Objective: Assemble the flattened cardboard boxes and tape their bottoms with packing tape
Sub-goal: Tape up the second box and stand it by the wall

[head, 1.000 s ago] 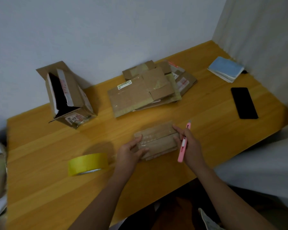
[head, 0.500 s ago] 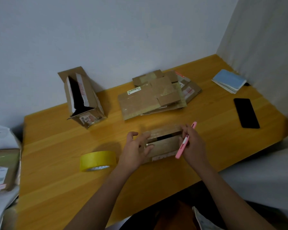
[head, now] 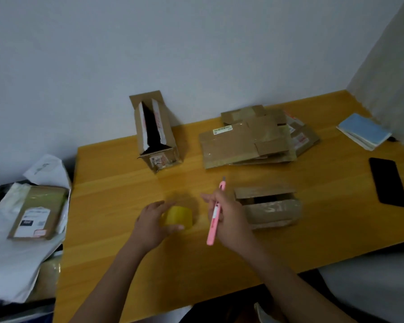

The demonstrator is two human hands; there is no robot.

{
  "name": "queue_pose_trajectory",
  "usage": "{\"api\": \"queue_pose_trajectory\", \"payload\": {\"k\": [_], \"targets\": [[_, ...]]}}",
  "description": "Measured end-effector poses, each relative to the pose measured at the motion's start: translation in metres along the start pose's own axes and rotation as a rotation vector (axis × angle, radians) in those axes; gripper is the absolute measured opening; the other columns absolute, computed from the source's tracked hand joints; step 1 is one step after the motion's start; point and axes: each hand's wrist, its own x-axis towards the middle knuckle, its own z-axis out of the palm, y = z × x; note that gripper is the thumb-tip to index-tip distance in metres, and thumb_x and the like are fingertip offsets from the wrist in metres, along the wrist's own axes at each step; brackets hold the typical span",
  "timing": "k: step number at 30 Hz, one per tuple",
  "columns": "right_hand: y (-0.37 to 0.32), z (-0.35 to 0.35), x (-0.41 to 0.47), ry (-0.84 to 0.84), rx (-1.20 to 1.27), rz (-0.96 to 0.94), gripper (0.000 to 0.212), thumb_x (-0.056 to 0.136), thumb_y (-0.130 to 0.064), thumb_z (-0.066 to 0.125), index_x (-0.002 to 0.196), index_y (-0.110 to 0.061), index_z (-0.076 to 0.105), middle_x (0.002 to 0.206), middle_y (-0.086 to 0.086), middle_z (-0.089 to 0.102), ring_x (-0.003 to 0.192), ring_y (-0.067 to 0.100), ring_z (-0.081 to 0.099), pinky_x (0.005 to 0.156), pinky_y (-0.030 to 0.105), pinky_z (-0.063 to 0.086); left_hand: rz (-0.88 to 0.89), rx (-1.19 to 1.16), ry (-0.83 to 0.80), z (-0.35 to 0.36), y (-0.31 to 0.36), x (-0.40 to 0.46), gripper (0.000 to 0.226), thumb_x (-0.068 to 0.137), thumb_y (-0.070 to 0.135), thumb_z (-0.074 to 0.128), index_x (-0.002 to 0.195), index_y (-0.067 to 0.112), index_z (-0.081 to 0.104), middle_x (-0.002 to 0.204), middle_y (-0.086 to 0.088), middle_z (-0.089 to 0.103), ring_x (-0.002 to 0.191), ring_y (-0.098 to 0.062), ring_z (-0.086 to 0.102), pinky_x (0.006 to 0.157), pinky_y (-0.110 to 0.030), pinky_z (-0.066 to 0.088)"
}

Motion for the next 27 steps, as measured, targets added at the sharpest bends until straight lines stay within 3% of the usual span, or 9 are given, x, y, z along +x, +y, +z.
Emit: {"api": "queue_pose_trajectory", "payload": {"k": [1, 3, 5, 8, 12, 15, 20, 24, 27], "targets": [[0.005, 0.013, 0.001, -0.033, -0.014, 0.024, 0.046, 0.086, 0.001, 0.057, 0.078, -0.041, 0.041, 0.077, 0.001, 0.060, 0.084, 0.019, 0.066, 0.066, 0.041, 0.052, 0.026, 0.002, -0.014, 0.004, -0.010, -0.001, 0.092, 0.060, 0.084, 0.060, 0.137, 0.035, 0.051, 0.141, -0.006, 0.048, 0.130, -0.029, 0.043, 0.104, -0.048, 0.039], [0.020, 0.036, 0.005, -0.102, -0.050, 0.096, 0.035, 0.084, 0.006, 0.054, 0.081, -0.027, 0.045, 0.067, 0.000, 0.052, 0.072, 0.023, 0.062, 0.058, 0.039, 0.046, 0.053, -0.049, -0.016, 0.007, -0.018, -0.004, 0.079, 0.068, 0.067, 0.070, 0.137, 0.035, 0.049, 0.138, -0.002, 0.049, 0.128, -0.028, 0.041, 0.104, -0.042, 0.036], [0.039, 0.055, 0.007, -0.124, -0.061, 0.183, 0.031, 0.083, 0.008, 0.050, 0.079, -0.022, 0.042, 0.065, -0.001, 0.047, 0.060, 0.017, 0.052, 0.051, 0.029, 0.035, 0.103, -0.096, 0.010, 0.007, -0.020, -0.006, 0.066, 0.077, 0.042, 0.075, 0.136, 0.031, 0.049, 0.134, 0.000, 0.048, 0.124, -0.025, 0.040, 0.100, -0.034, 0.034], [0.063, 0.072, 0.008, -0.078, -0.046, 0.290, 0.032, 0.087, 0.011, 0.047, 0.080, -0.020, 0.042, 0.067, -0.002, 0.044, 0.060, 0.005, 0.041, 0.051, 0.020, 0.031, 0.155, -0.120, 0.042, 0.008, -0.028, -0.004, 0.063, 0.078, 0.034, 0.076, 0.135, 0.032, 0.049, 0.129, 0.003, 0.048, 0.118, -0.022, 0.040, 0.095, -0.031, 0.032], [0.079, 0.080, 0.012, -0.090, -0.034, 0.264, 0.044, 0.084, 0.011, 0.047, 0.075, -0.031, 0.037, 0.070, -0.001, 0.040, 0.061, 0.005, 0.036, 0.051, 0.020, 0.026, 0.237, -0.111, 0.041, 0.009, -0.043, 0.001, 0.064, 0.076, 0.036, 0.078, 0.134, 0.034, 0.050, 0.120, 0.010, 0.048, 0.111, -0.021, 0.045, 0.095, -0.033, 0.036], [0.089, 0.085, 0.022, -0.143, -0.064, 0.238, 0.043, 0.076, 0.001, 0.047, 0.076, -0.042, 0.038, 0.080, 0.006, 0.045, 0.072, 0.018, 0.046, 0.058, 0.036, 0.035, 0.245, -0.158, 0.049, 0.007, -0.051, 0.000, 0.064, 0.075, 0.048, 0.075, 0.132, 0.039, 0.048, 0.120, 0.012, 0.049, 0.109, -0.017, 0.047, 0.093, -0.026, 0.035], [0.093, 0.091, 0.040, -0.104, 0.009, 0.334, 0.033, 0.085, -0.004, 0.048, 0.073, -0.034, 0.041, 0.086, 0.011, 0.054, 0.083, 0.027, 0.057, 0.067, 0.039, 0.045, 0.219, -0.303, 0.029, -0.004, -0.055, -0.005, 0.064, 0.073, 0.064, 0.064, 0.128, 0.034, 0.050, 0.121, 0.017, 0.050, 0.111, 0.008, 0.047, 0.091, -0.010, 0.036], [0.085, 0.088, 0.050, -0.089, 0.167, 0.458, 0.030, 0.089, 0.004, 0.051, 0.071, -0.017, 0.041, 0.077, 0.008, 0.050, 0.069, 0.015, 0.049, 0.060, 0.026, 0.040, 0.043, -0.453, 0.068, -0.010, -0.078, -0.019, 0.061, 0.077, 0.038, 0.072, 0.132, 0.024, 0.049, 0.130, 0.021, 0.045, 0.113, 0.026, 0.037, 0.093, -0.029, 0.041], [0.068, 0.086, 0.053, -0.119, 0.139, 0.432, 0.023, 0.090, 0.004, 0.052, 0.079, -0.014, 0.043, 0.075, 0.003, 0.049, 0.059, 0.004, 0.046, 0.054, 0.018, 0.038, -0.018, -0.521, 0.067, -0.010, -0.078, -0.026, 0.061, 0.076, 0.022, 0.072, 0.132, 0.026, 0.049, 0.132, 0.023, 0.043, 0.113, 0.029, 0.035, 0.091, -0.035, 0.042]]}}
